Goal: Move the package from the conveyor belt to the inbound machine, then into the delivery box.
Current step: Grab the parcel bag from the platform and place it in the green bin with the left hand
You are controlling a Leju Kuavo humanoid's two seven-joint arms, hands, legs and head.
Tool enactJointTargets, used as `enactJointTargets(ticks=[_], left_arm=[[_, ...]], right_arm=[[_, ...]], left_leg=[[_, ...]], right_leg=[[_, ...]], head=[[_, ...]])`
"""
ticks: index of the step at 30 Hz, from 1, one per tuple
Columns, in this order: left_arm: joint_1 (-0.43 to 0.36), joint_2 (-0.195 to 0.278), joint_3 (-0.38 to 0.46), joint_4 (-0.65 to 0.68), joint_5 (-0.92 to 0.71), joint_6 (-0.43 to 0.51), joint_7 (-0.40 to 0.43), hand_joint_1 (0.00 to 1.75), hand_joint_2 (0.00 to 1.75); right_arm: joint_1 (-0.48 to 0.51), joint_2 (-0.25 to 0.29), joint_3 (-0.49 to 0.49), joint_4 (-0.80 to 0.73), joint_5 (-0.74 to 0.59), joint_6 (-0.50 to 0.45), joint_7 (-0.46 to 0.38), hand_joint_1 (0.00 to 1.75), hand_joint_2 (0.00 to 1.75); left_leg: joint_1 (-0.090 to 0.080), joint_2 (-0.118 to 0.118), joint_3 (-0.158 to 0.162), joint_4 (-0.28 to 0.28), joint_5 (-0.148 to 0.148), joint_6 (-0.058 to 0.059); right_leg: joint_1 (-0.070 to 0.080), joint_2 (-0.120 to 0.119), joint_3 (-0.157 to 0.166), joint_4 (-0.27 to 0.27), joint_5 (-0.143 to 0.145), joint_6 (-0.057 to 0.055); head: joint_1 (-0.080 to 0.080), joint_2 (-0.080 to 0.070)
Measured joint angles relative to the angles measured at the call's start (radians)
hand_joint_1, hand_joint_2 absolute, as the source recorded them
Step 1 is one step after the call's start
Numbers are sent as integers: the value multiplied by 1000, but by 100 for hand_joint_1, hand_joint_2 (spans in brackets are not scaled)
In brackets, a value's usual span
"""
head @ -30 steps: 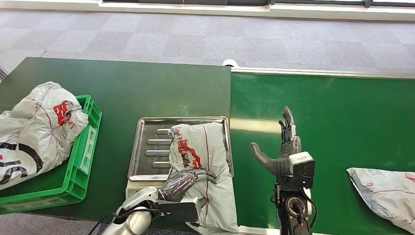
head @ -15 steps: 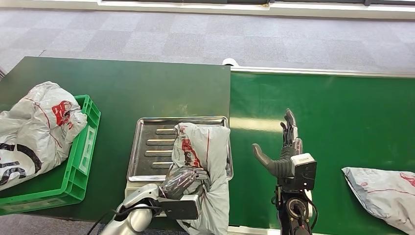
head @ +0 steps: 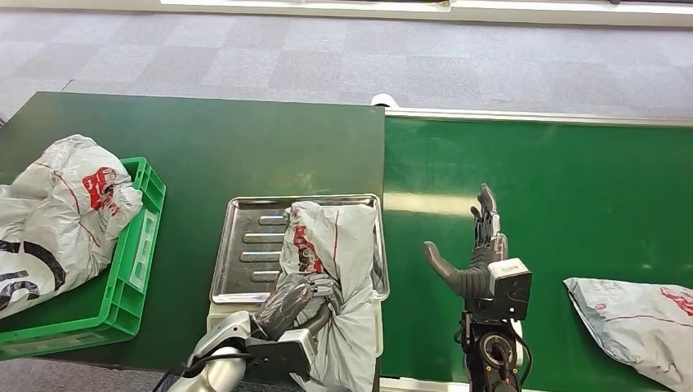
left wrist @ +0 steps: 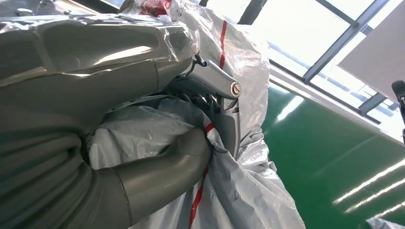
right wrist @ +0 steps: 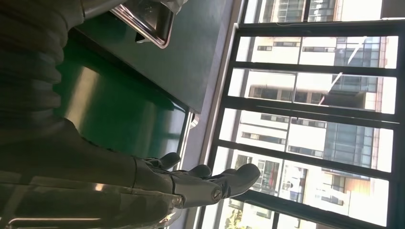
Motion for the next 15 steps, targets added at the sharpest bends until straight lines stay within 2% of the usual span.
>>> enactJointTargets(ticks=[5,12,15], left_arm=[[22,-15,38,-51,106,104,-79,175,175],[33,-23,71,-115,146,126,-93,175,175],[41,-27,84,-141,182,172,-119,175,175]], right_arm=[[0,0,-1,0,-4,8,-1,0,175],[-1,0,0,1,-5,12,-2,0,175],[-1,1,0,1,-7,12,-3,0,175]], left_leg=[[0,1,-2,0,0,0],[0,0,-3,0,0,0],[0,0,-4,0,0,0]], right_leg=[[0,0,-2,0,0,0],[0,0,-3,0,0,0],[0,0,-3,0,0,0]], head=[[0,0],[0,0],[0,0]])
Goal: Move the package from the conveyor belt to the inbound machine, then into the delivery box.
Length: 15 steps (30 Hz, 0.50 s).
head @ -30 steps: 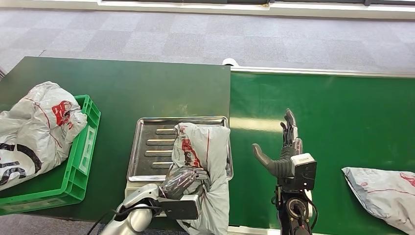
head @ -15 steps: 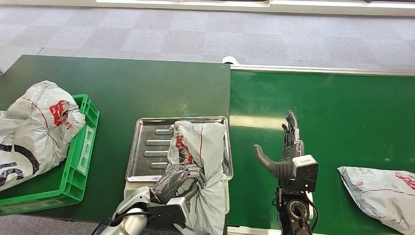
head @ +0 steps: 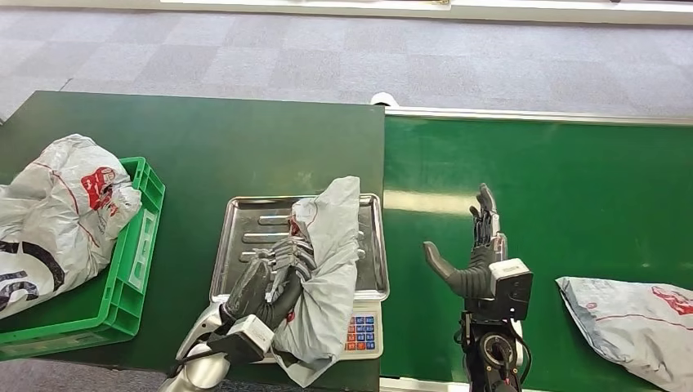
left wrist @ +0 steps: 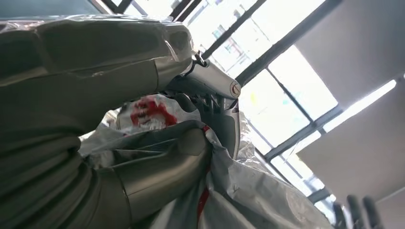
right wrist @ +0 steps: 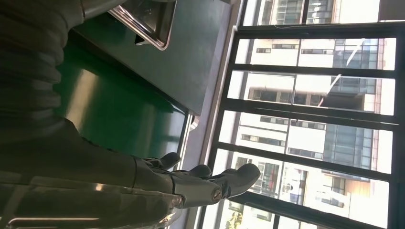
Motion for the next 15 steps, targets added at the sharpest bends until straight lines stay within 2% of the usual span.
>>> enactJointTargets(ticks=[6,11,15], left_arm=[[10,7,24,-100,116,213,-20,175,175],[11,35,38,-192,212,410,-21,175,175],[20,63,70,-269,268,531,-21,175,175]], right_arm=[[0,4,4,3,-3,-1,-1,0,175],[0,5,7,6,-6,-5,-2,0,175],[0,7,11,6,-11,-8,-4,0,175]], left_leg=[[0,0,0,0,0,0],[0,0,-1,0,0,0],[0,0,-1,0,0,0]], right_leg=[[0,0,0,0,0,0],[0,0,0,0,0,0],[0,0,-1,0,0,0]], head=[[0,0],[0,0],[0,0]])
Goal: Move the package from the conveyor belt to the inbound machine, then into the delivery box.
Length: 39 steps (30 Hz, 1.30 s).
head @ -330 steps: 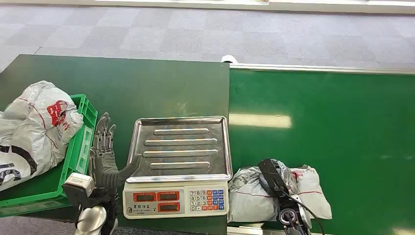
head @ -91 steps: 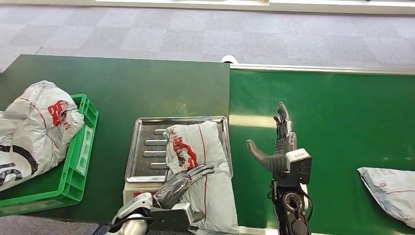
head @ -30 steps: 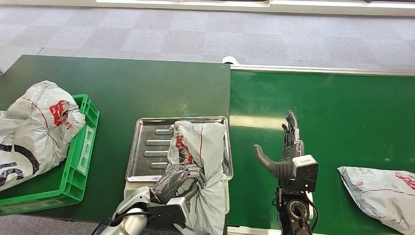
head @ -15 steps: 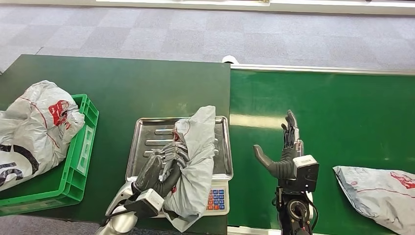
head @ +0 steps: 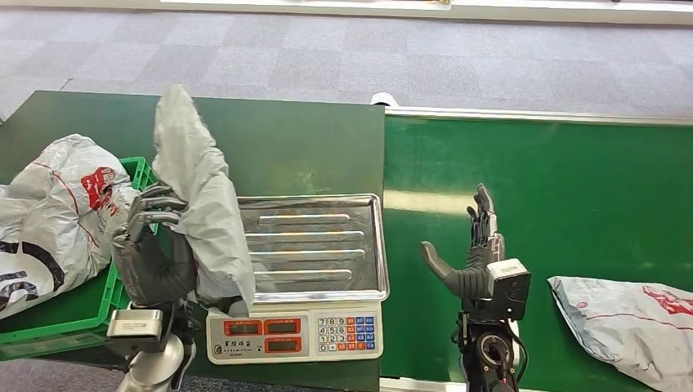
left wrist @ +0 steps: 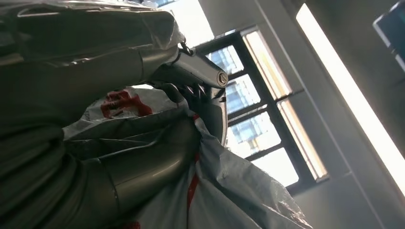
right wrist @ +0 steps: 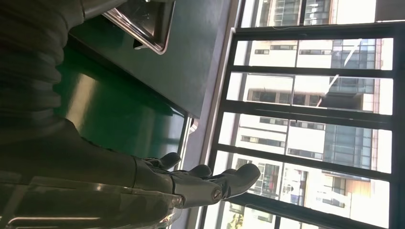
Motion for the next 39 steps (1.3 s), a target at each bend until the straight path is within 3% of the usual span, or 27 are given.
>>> enactJointTargets(ticks=[6,12,16,22,30,32,34,37,39], left_arm=[[13,8,90,-128,-4,56,0,175,175],[12,-63,310,-277,-232,58,0,175,175],[11,-96,407,-326,-268,58,0,175,175],[-15,-151,515,-345,-494,58,1,175,175],[-67,-215,690,-220,-587,58,5,175,175],[-92,-225,749,-128,-660,58,55,175,175],[-107,-216,790,-8,-766,40,205,175,175],[-110,-169,783,163,-875,-59,472,175,175],[-110,-136,758,248,-891,-103,549,175,175]], right_arm=[[0,1,4,6,-7,-6,-6,0,175],[0,1,12,12,-13,-11,-12,0,175],[0,1,13,13,-16,-11,-12,0,175],[2,1,13,14,-19,-22,-13,0,175],[11,1,11,14,-17,-29,-14,0,175],[16,1,10,12,-17,-32,-15,0,175],[21,1,9,8,-13,-33,-15,0,175],[24,1,4,4,-5,-26,-10,0,175],[24,0,0,2,-2,-20,-8,0,175]], left_leg=[[0,0,-1,0,0,0],[0,0,0,0,0,0],[0,0,0,0,0,0],[0,1,0,0,0,0],[0,1,0,0,0,0],[0,1,0,0,0,0],[0,2,1,0,0,0],[0,3,1,0,0,0],[0,3,1,0,0,0]], right_leg=[[0,0,0,0,0,0],[0,0,-1,0,0,0],[0,0,-1,0,0,0],[0,0,-1,0,0,0],[0,1,-1,0,0,0],[0,1,-1,0,0,0],[0,1,-1,0,0,-1],[0,2,-2,0,1,-1],[0,2,-2,0,1,-1]], head=[[0,0],[0,0],[0,0],[0,0],[0,0],[0,0],[0,0],[0,0],[0,0]])
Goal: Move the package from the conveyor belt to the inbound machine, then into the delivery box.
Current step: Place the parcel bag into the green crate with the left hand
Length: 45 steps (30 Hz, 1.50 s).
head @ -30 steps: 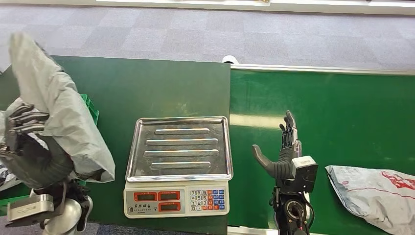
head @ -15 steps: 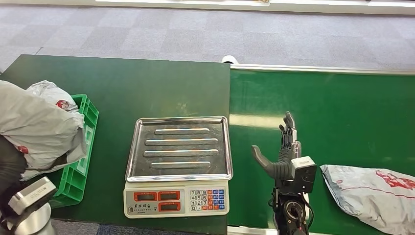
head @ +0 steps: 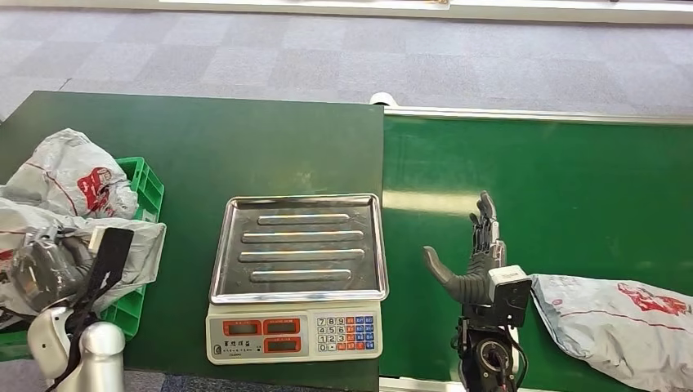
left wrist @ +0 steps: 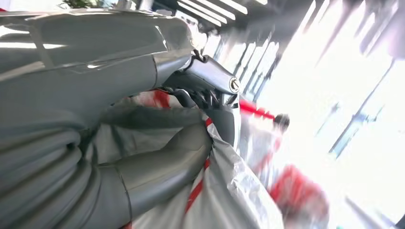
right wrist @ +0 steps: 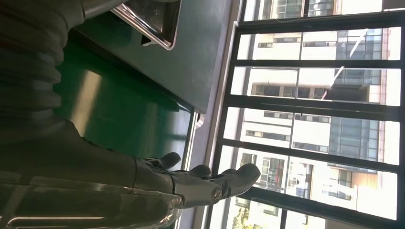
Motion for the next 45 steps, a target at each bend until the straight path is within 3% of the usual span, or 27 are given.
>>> enactJointTargets(ticks=[7,16,17,18,21,22,25,29,31,32,35,37,39,45], left_arm=[[-13,56,-50,121,-3,-9,28,175,175],[-16,76,-66,153,-3,-9,29,172,175],[-16,77,-67,155,-4,-10,31,163,175],[-16,78,-68,157,-7,-18,37,133,175],[-21,87,-78,163,-30,-78,86,16,175],[-24,91,-83,167,-37,-95,102,2,175],[-33,102,-93,182,-42,-94,118,0,175],[-37,110,-104,192,-24,-26,106,0,175],[-36,109,-103,188,20,35,56,0,175],[-34,104,-97,178,67,72,-11,0,175],[-37,56,-35,108,251,152,-362,0,175],[-38,20,10,35,349,161,-528,0,175],[-35,-3,28,-52,421,162,-563,0,175],[-26,-44,37,-277,498,163,-556,0,175]], right_arm=[[0,0,-8,0,1,7,0,0,175],[0,0,-18,0,1,8,0,0,175],[0,0,-18,0,1,8,0,0,175],[0,0,-18,0,1,9,0,0,175],[-1,0,-20,0,7,17,1,0,175],[-1,0,-21,0,10,21,2,0,175],[-2,0,-23,0,16,29,6,0,175],[-4,1,-27,0,20,33,10,0,175],[-5,2,-29,0,22,35,11,0,175],[-6,3,-30,0,22,37,11,0,175],[-10,9,-29,3,23,41,11,0,175],[-17,13,-23,9,21,39,8,0,175],[-23,15,-16,16,17,34,3,0,175],[-34,16,3,41,4,18,-12,0,175]], left_leg=[[0,-1,0,0,0,0],[0,-1,2,0,0,0],[0,-1,2,0,0,0],[0,-1,2,0,0,0],[0,-2,3,0,0,0],[0,-2,3,0,0,0],[0,-3,5,0,0,0],[0,-3,7,-1,1,-1],[0,-3,6,0,2,-1],[0,-3,6,0,2,-1],[0,-3,3,0,2,-1],[0,-2,2,0,2,-1],[0,-2,1,0,2,-1],[0,-3,0,0,2,-1]], right_leg=[[0,0,0,0,0,0],[0,0,2,0,0,0],[0,0,2,0,0,0],[0,0,3,0,0,0],[0,-1,4,0,0,0],[0,-1,4,0,0,0],[0,-1,6,0,0,0],[0,-1,7,0,0,0],[0,-1,7,1,0,0],[0,-1,7,1,0,-1],[0,-1,5,1,1,-1],[0,-1,4,1,1,-1],[0,-1,2,1,1,-1],[0,-1,1,1,1,-1]], head=[[0,0],[0,0],[0,0],[0,0],[0,0],[0,0],[0,0],[0,0],[0,0],[0,0],[0,0],[0,0],[0,0],[0,0]])
